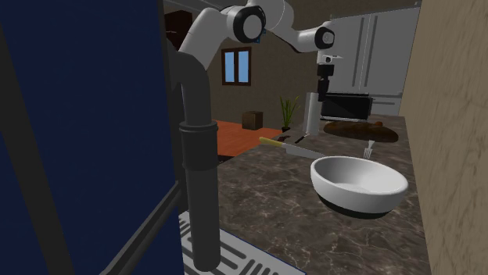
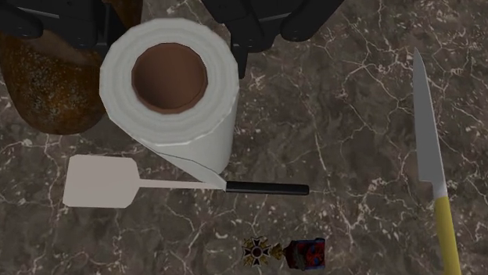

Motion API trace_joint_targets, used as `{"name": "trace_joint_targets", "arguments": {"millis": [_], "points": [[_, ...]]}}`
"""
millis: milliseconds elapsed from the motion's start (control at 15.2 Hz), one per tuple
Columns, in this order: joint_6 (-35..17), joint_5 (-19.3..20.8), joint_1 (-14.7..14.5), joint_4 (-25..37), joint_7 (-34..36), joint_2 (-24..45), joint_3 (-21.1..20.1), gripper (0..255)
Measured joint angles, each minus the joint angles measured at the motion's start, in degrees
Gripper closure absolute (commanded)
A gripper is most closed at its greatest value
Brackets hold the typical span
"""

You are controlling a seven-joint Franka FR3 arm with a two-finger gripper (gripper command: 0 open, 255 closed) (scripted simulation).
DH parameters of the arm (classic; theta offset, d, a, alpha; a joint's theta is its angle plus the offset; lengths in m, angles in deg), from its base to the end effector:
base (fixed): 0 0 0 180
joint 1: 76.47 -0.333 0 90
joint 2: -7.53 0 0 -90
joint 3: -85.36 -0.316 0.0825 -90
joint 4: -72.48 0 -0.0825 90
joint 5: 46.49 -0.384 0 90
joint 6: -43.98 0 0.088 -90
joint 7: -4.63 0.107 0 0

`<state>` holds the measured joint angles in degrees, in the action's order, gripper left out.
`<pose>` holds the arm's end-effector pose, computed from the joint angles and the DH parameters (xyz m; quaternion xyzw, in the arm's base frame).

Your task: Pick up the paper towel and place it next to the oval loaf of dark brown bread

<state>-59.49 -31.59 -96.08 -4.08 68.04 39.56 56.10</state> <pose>0.5307 0.4613 0.4337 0.9919 -0.1264 -0.0103 0.0056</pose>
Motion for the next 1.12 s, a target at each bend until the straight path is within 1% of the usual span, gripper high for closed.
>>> {"name": "trace_joint_targets", "arguments": {"millis": [132, 594, 660, 1056, 1122], "points": [[-1.62, 0.16, 0.16, -1.48, 0.16, 0.20, 0.09, 255], [-2.24, 0.21, 0.20, -2.04, 0.26, 0.25, 0.12, 255], [-2.24, 0.21, 0.20, -2.04, 0.26, 0.24, 0.12, 0], [-2.25, 0.21, 0.20, -2.05, 0.26, 0.24, 0.12, 0], [-1.24, 0.14, 0.10, -0.99, 0.10, 0.24, 0.09, 0]]}}
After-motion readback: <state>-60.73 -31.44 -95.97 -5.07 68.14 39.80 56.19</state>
